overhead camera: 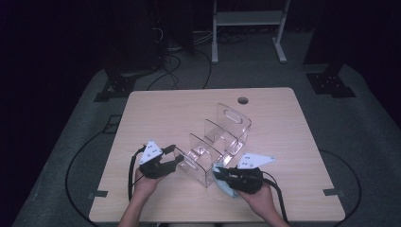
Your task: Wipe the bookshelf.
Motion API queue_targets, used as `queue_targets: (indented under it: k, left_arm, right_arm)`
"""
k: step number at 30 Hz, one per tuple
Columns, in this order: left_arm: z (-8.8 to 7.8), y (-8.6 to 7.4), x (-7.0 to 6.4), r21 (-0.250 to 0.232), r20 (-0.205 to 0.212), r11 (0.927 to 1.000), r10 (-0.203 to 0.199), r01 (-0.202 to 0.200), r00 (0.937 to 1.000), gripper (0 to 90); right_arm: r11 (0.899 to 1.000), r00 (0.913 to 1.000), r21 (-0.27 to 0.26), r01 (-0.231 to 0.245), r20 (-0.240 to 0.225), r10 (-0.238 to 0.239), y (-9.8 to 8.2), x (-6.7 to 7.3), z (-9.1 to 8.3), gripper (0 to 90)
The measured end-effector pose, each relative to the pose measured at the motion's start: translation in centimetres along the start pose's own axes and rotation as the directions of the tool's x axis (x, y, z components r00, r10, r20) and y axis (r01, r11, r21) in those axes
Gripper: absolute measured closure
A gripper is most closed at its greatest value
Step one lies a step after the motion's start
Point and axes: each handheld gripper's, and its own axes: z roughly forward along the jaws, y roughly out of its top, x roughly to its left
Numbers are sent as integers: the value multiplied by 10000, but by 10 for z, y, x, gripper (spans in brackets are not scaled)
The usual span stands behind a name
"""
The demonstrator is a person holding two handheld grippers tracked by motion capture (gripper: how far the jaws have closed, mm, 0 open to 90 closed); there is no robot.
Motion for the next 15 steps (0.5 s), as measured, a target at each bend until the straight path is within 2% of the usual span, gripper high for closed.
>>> queue_targets:
  k: [1,2,4,6,8,9,10,15]
  left_arm:
    - [0,0,0,-10,-35,10000,-22,22,10000,465]
    - [0,0,0,4,-94,10000,-39,39,9999,465]
    - [1,1,0,51,-222,10000,-16,17,9998,462]
    - [1,2,0,125,-380,9999,7,-2,9993,451]
    - [2,2,-2,177,-522,9998,-2,11,9986,441]
    - [3,3,-2,179,-570,9998,29,-19,9984,437]
    - [4,3,-3,203,-592,9998,33,-21,9982,434]
    - [6,3,-2,269,-671,9996,-61,79,9977,433]
  right_arm:
    - [9998,9996,114,175,-222,-172,-1,8,6,791]
    - [9998,9996,114,175,-222,-172,-1,8,6,791]
    - [9995,9981,219,219,-587,-205,-1,15,12,792]
    - [9982,9972,307,523,-550,-505,-1,19,15,792]
    - [9988,9977,311,374,-583,-356,0,14,13,791]
    - [9993,9987,236,307,-421,-297,0,11,11,791]
    - [9999,9999,130,94,-142,-92,0,1,5,791]
    - [9997,9996,51,-258,108,257,-3,-11,3,790]
